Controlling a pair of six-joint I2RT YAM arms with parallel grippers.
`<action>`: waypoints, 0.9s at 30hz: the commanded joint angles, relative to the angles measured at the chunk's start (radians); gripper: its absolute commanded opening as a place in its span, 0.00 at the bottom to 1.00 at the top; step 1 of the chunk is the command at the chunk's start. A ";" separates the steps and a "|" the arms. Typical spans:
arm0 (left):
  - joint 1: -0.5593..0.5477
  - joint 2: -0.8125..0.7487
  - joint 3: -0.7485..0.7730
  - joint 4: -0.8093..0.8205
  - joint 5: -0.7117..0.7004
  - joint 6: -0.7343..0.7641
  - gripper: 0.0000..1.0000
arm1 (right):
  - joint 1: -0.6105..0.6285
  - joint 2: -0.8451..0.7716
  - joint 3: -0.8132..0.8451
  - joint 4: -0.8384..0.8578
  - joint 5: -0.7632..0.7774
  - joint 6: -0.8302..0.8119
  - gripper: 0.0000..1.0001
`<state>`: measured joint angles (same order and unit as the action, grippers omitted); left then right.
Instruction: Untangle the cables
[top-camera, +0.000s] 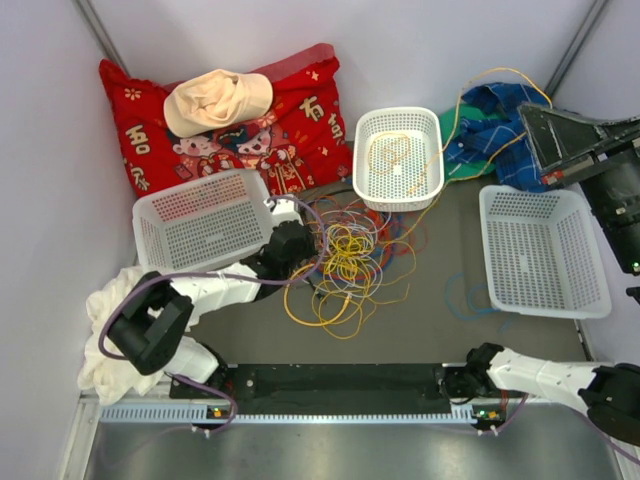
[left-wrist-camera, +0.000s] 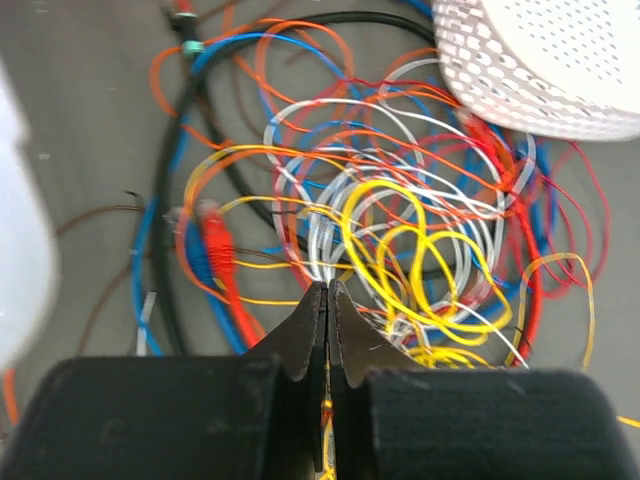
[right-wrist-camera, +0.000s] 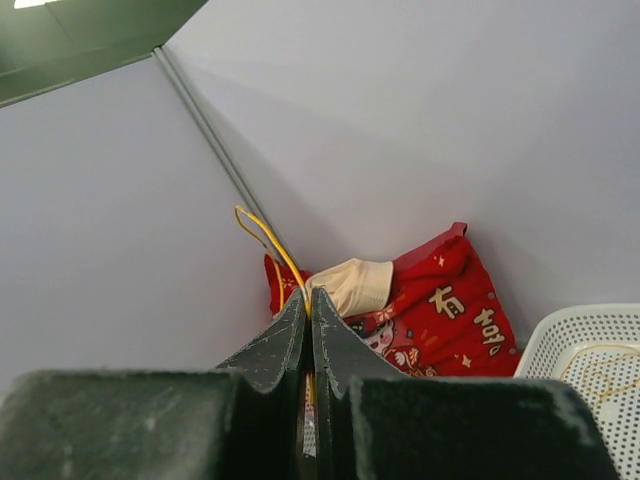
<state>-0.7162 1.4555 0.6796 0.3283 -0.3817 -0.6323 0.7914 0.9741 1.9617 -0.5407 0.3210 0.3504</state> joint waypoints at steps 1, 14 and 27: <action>0.027 -0.015 0.063 -0.072 0.058 -0.030 0.33 | 0.005 -0.015 -0.007 0.021 0.026 -0.027 0.00; 0.026 -0.420 -0.021 0.191 0.154 0.092 0.99 | 0.003 -0.006 -0.152 0.002 0.015 0.025 0.00; -0.216 -0.324 -0.032 0.609 0.441 0.413 0.99 | 0.005 0.095 -0.143 -0.077 -0.117 0.197 0.00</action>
<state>-0.8646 1.0725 0.6228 0.7734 -0.0402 -0.3767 0.7914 1.0466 1.7935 -0.5991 0.2672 0.4816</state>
